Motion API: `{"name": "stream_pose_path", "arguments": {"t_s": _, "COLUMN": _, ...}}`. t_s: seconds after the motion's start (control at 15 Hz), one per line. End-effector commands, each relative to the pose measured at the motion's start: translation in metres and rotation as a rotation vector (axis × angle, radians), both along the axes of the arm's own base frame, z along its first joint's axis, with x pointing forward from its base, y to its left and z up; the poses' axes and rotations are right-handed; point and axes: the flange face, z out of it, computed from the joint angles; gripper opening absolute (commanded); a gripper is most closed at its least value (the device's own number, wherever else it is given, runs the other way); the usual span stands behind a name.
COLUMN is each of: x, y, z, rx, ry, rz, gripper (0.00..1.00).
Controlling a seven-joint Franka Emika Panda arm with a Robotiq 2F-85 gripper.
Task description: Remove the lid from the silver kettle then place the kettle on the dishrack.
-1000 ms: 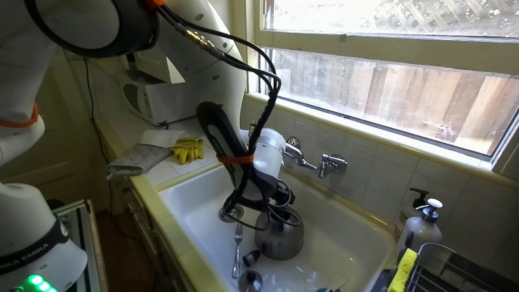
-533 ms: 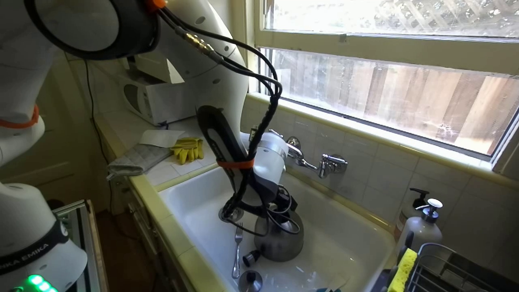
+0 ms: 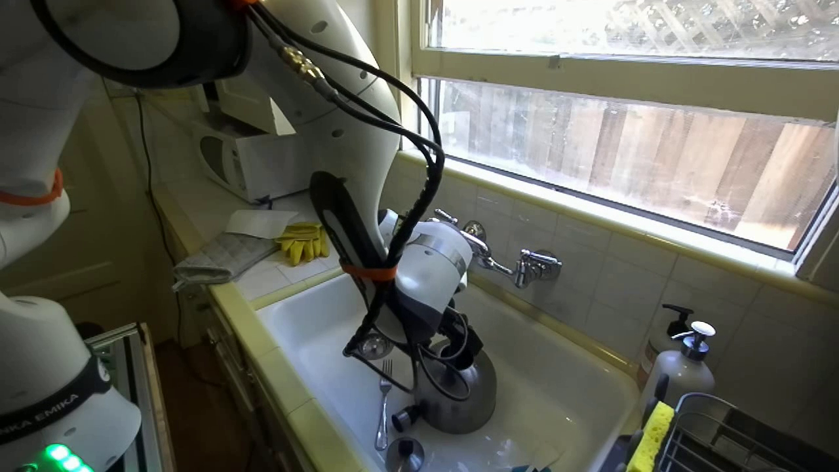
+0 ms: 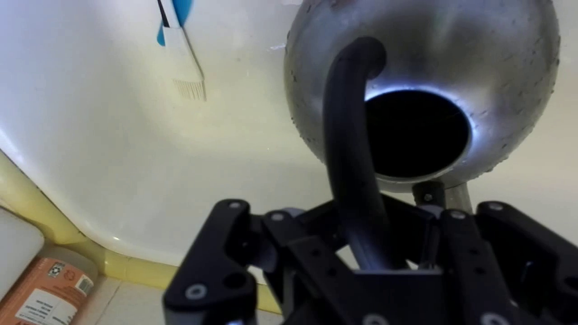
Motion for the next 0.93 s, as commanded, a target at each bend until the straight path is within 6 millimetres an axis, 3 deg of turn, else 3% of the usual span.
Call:
{"name": "stream_pose_path", "arguments": {"t_s": 0.0, "x": -0.006, "y": -0.002, "z": 0.023, "rx": 0.019, "ry": -0.008, "rz": -0.055, "gripper": 0.0}}
{"name": "stream_pose_path", "arguments": {"t_s": 0.53, "x": -0.004, "y": -0.013, "z": 0.065, "rx": 0.058, "ry": -0.074, "rz": -0.137, "gripper": 0.0}}
{"name": "stream_pose_path", "arguments": {"t_s": 0.87, "x": -0.007, "y": -0.018, "z": 0.067, "rx": 0.061, "ry": -0.071, "rz": -0.166, "gripper": 0.0}}
